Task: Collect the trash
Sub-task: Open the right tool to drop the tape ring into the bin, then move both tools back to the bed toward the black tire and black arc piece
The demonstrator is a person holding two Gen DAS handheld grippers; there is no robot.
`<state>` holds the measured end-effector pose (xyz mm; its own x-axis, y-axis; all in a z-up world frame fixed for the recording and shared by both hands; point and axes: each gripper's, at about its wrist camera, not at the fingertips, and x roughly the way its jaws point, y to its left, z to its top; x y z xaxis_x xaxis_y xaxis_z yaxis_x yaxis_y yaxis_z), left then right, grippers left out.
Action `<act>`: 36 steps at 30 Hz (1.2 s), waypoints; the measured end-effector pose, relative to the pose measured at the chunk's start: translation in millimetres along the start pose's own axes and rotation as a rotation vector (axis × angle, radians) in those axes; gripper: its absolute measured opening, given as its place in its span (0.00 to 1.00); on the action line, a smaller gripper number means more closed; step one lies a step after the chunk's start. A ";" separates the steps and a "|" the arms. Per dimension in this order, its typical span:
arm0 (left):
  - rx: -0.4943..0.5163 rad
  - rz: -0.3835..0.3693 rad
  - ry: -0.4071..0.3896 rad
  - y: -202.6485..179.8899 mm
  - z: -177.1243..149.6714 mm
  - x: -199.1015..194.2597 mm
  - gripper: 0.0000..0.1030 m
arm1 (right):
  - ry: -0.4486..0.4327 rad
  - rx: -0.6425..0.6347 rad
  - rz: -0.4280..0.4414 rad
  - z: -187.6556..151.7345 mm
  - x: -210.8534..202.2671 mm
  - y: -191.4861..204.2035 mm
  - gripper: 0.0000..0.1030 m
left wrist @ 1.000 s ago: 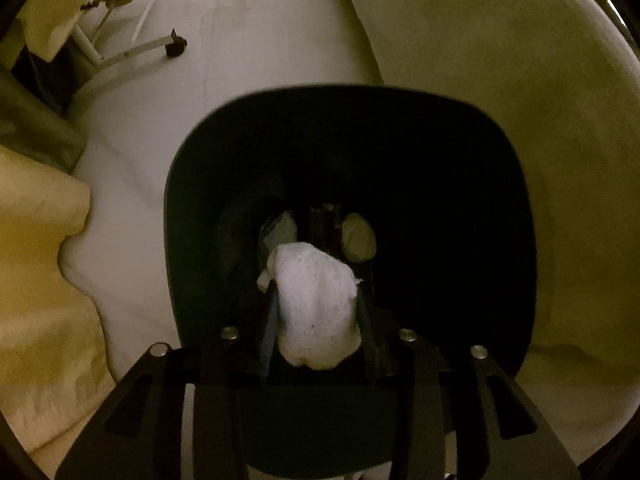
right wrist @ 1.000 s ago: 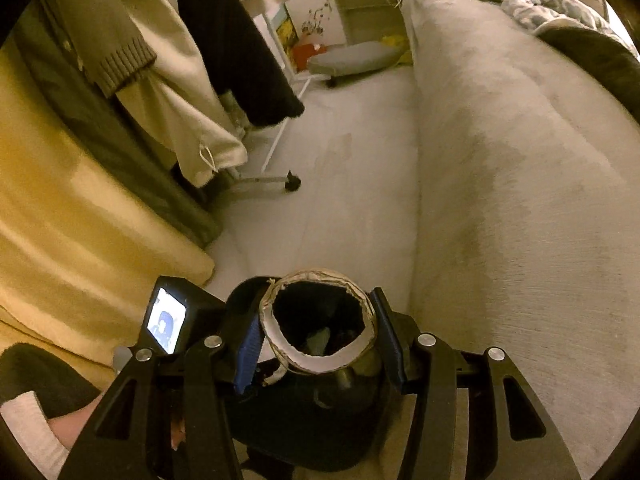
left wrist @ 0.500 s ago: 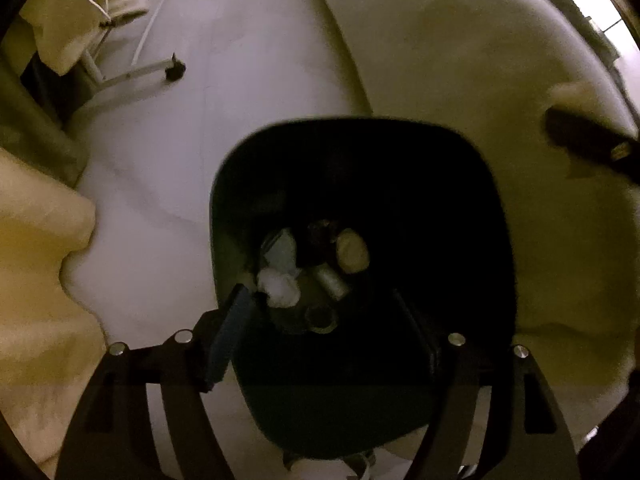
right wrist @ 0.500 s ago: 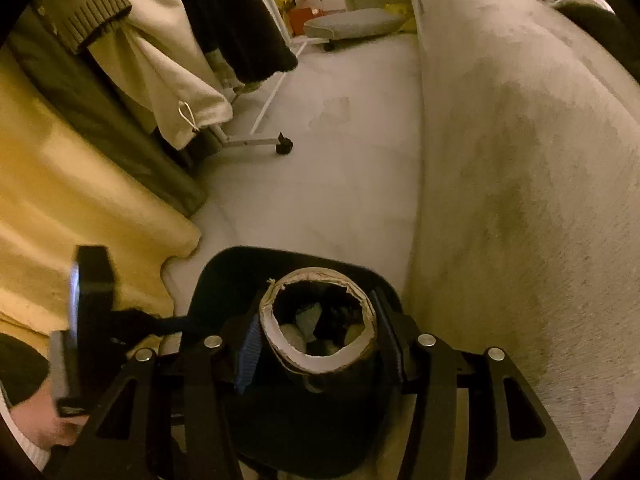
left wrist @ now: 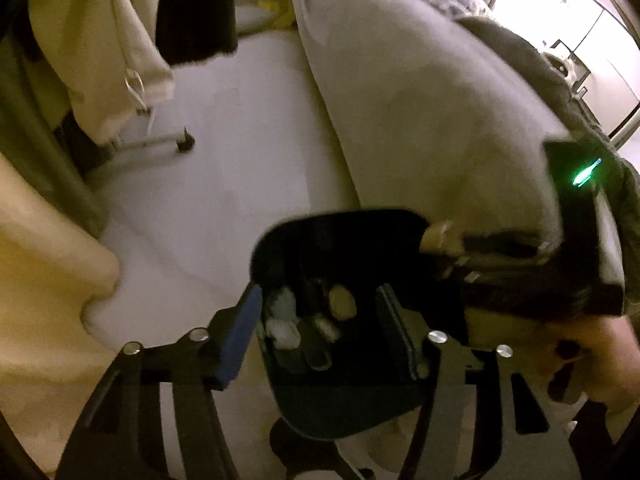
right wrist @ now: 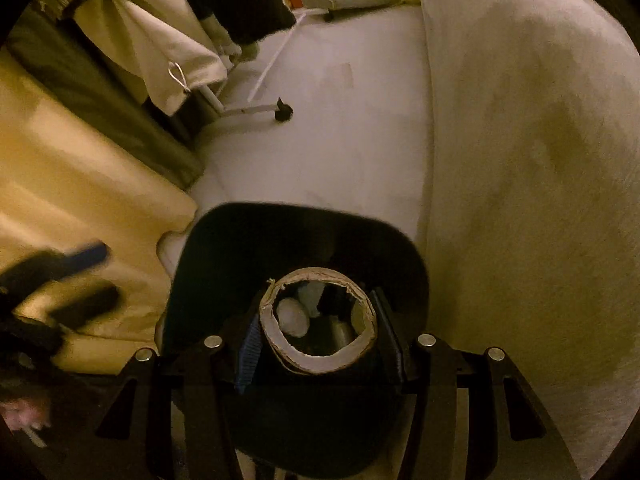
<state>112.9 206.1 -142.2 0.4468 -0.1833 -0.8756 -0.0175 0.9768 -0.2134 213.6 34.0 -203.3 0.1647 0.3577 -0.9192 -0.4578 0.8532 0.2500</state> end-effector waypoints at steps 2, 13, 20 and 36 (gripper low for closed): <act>0.023 0.015 -0.034 -5.1 5.8 -12.5 0.56 | 0.021 0.008 0.000 -4.1 7.8 -0.8 0.50; 0.074 -0.002 -0.182 -22.8 30.6 -62.8 0.38 | 0.097 -0.020 -0.022 -13.3 36.5 3.1 0.50; 0.123 -0.025 -0.268 -37.6 43.1 -89.6 0.38 | 0.126 -0.064 -0.052 -20.6 44.6 9.3 0.50; 0.222 -0.018 -0.422 -81.3 63.1 -139.1 0.38 | 0.002 -0.176 -0.032 -15.4 -11.4 37.1 0.79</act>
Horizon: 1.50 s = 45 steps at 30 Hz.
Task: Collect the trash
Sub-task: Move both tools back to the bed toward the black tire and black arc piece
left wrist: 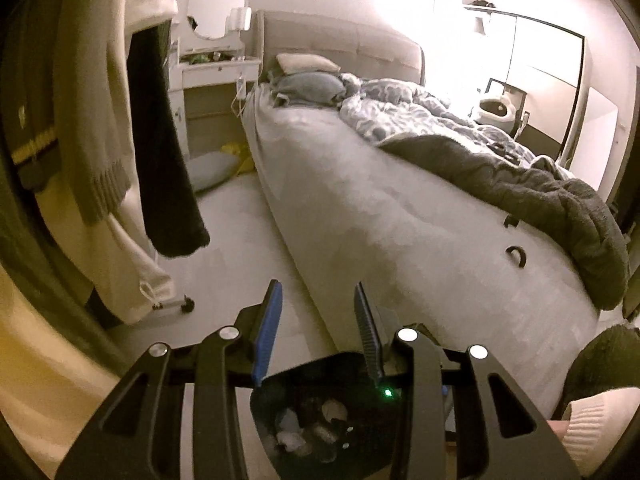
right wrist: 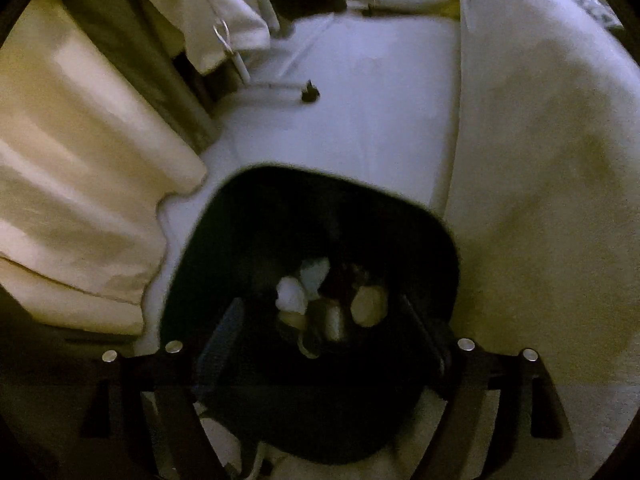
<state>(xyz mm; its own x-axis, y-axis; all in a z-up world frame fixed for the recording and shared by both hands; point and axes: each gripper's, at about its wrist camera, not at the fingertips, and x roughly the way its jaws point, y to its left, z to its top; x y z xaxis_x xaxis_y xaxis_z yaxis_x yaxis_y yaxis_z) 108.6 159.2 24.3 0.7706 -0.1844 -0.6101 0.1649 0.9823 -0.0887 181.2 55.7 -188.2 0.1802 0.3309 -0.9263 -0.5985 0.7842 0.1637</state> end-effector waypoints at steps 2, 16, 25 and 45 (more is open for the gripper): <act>0.007 -0.004 -0.020 -7.7 6.9 -2.9 0.39 | -0.043 0.001 0.006 2.6 -18.8 -1.5 0.80; 0.025 -0.056 -0.125 -69.8 47.4 -5.4 0.55 | -0.338 0.068 -0.048 -7.6 -156.9 -62.8 0.84; 0.009 -0.084 -0.139 -116.3 63.1 13.2 0.69 | -0.457 0.120 -0.153 -36.9 -220.0 -125.3 0.86; 0.085 -0.071 -0.084 -233.8 60.6 91.4 0.85 | -0.542 0.288 -0.242 -85.7 -278.7 -277.8 0.89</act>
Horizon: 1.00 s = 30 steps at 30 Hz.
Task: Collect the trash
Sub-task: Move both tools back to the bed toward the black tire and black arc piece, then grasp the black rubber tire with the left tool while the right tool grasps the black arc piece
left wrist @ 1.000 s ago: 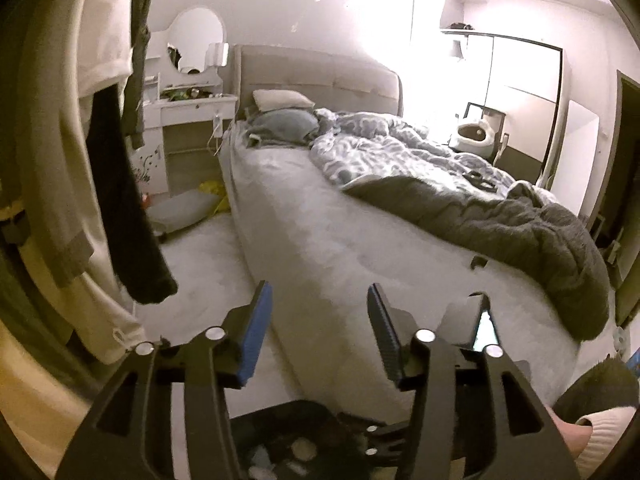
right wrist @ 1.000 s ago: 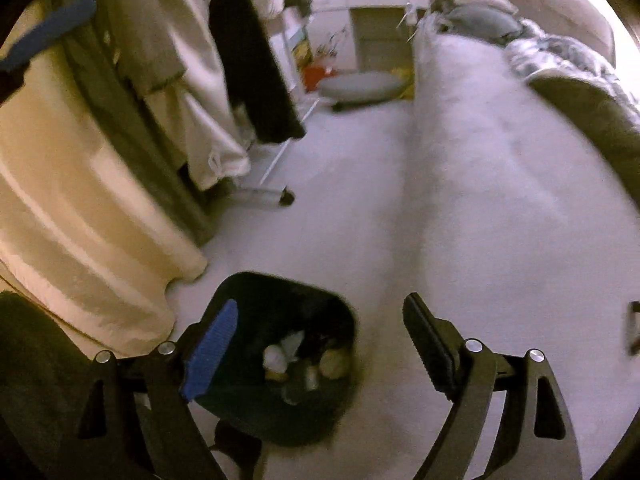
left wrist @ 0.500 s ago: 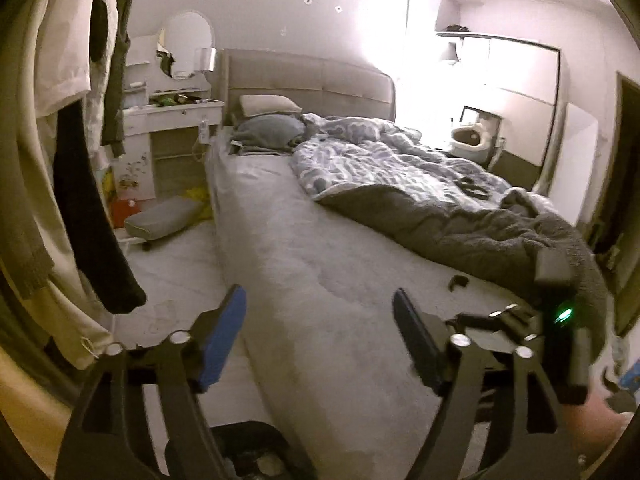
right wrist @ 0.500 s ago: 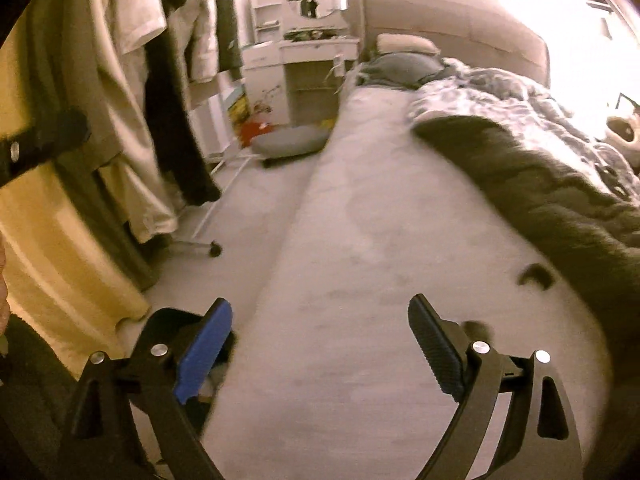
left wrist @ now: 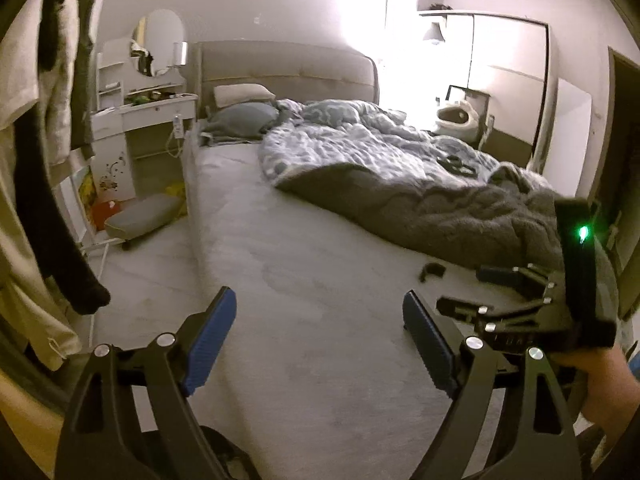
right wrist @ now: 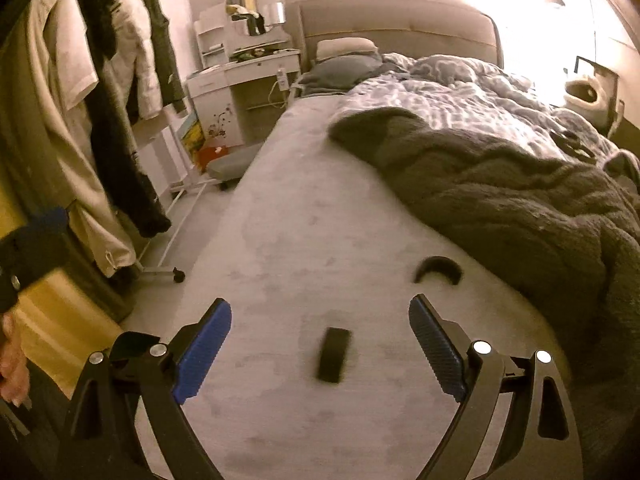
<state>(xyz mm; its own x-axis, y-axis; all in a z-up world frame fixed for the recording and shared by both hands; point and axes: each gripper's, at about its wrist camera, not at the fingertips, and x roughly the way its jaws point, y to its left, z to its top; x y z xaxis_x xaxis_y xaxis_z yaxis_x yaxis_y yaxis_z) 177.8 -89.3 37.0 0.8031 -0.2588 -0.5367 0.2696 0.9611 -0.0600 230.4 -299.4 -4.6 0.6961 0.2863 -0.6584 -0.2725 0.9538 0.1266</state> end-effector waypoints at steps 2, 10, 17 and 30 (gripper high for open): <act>0.015 0.000 0.008 -10.3 -2.0 7.8 0.85 | 0.006 0.008 -0.006 -0.3 1.7 -10.8 0.89; 0.015 -0.037 0.068 -38.4 -9.8 44.1 0.85 | 0.007 0.009 -0.015 6.5 6.5 -45.5 0.89; 0.019 -0.068 0.123 -55.8 -19.7 70.5 0.85 | 0.020 0.061 -0.013 6.5 10.4 -75.6 0.89; 0.104 -0.088 0.190 -103.9 -41.8 118.8 0.83 | 0.052 0.103 0.003 11.4 32.8 -83.0 0.89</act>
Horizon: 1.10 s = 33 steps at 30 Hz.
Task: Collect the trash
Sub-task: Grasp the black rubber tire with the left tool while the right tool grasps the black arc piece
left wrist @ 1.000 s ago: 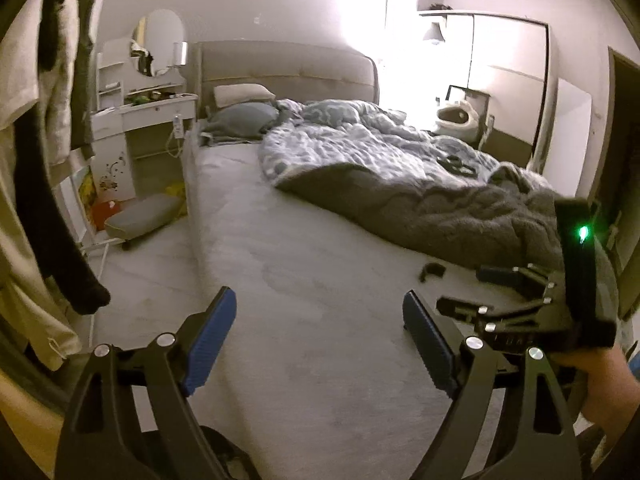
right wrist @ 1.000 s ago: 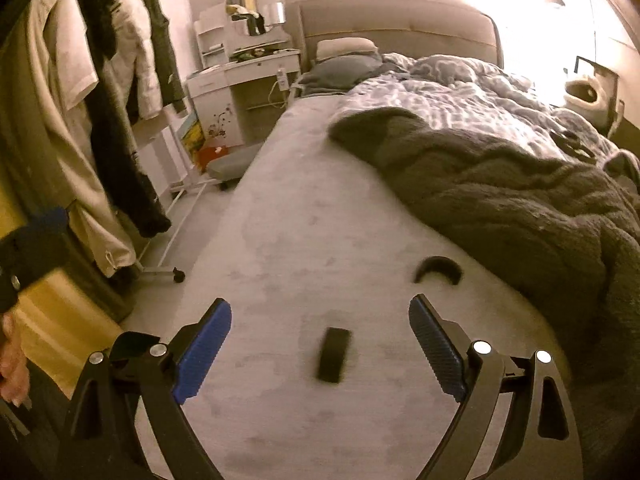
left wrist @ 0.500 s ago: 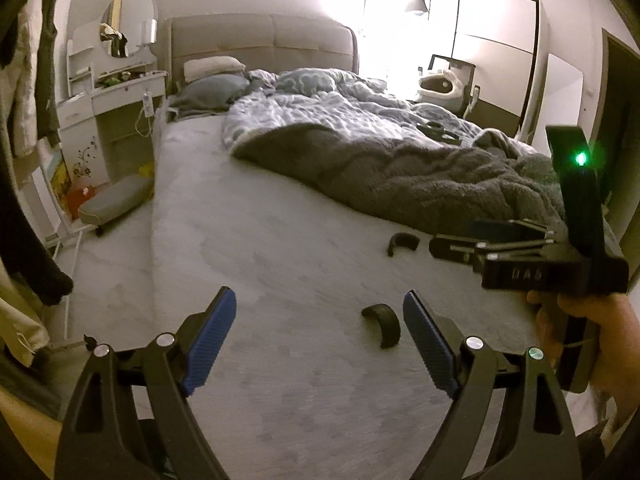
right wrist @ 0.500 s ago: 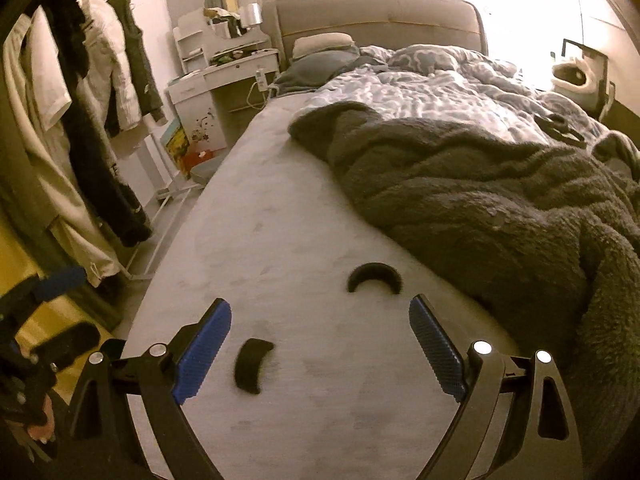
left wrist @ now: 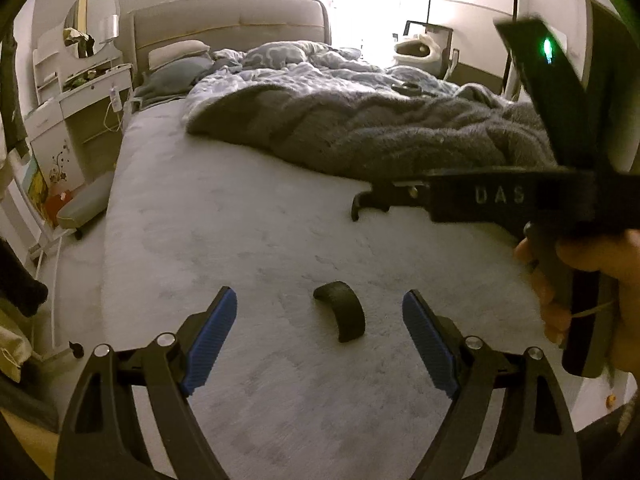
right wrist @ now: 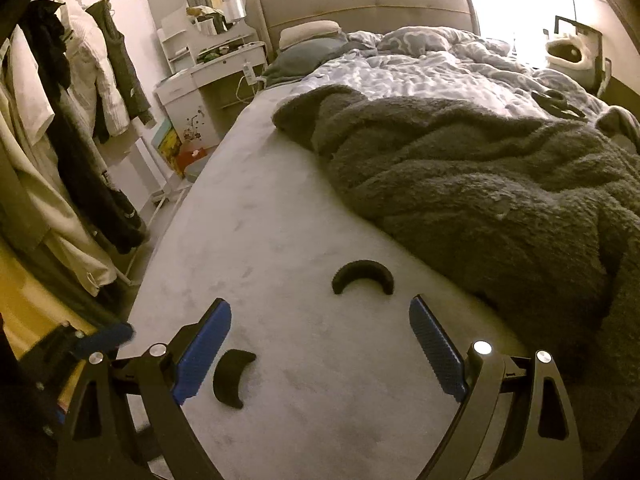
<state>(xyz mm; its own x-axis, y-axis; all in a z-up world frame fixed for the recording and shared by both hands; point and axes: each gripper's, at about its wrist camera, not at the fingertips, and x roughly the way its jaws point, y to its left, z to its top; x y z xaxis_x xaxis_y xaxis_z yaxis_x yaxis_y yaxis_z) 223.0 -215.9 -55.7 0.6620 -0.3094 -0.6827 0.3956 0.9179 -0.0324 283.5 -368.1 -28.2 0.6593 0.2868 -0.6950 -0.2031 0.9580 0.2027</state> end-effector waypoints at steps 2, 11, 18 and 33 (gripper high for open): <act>-0.015 0.002 0.015 -2.8 -1.5 8.3 0.81 | -0.001 0.012 0.008 1.1 1.6 0.4 0.89; 0.009 0.053 0.051 -18.7 0.2 39.4 0.69 | 0.038 0.055 -0.017 2.0 15.5 -10.6 0.89; 0.020 0.072 0.104 -22.1 -4.2 60.7 0.52 | 0.065 0.079 -0.031 0.2 26.0 -27.3 0.89; -0.044 -0.006 0.122 -3.9 2.5 65.1 0.21 | 0.088 0.053 0.006 2.0 49.8 -38.1 0.89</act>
<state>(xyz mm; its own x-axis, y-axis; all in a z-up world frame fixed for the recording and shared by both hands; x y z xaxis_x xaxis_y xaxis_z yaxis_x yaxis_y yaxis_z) 266.1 -240.3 -98.2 0.5760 -0.2846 -0.7663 0.3694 0.9269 -0.0666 325.5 -390.2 -69.2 0.5916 0.2931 -0.7511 -0.1671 0.9559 0.2415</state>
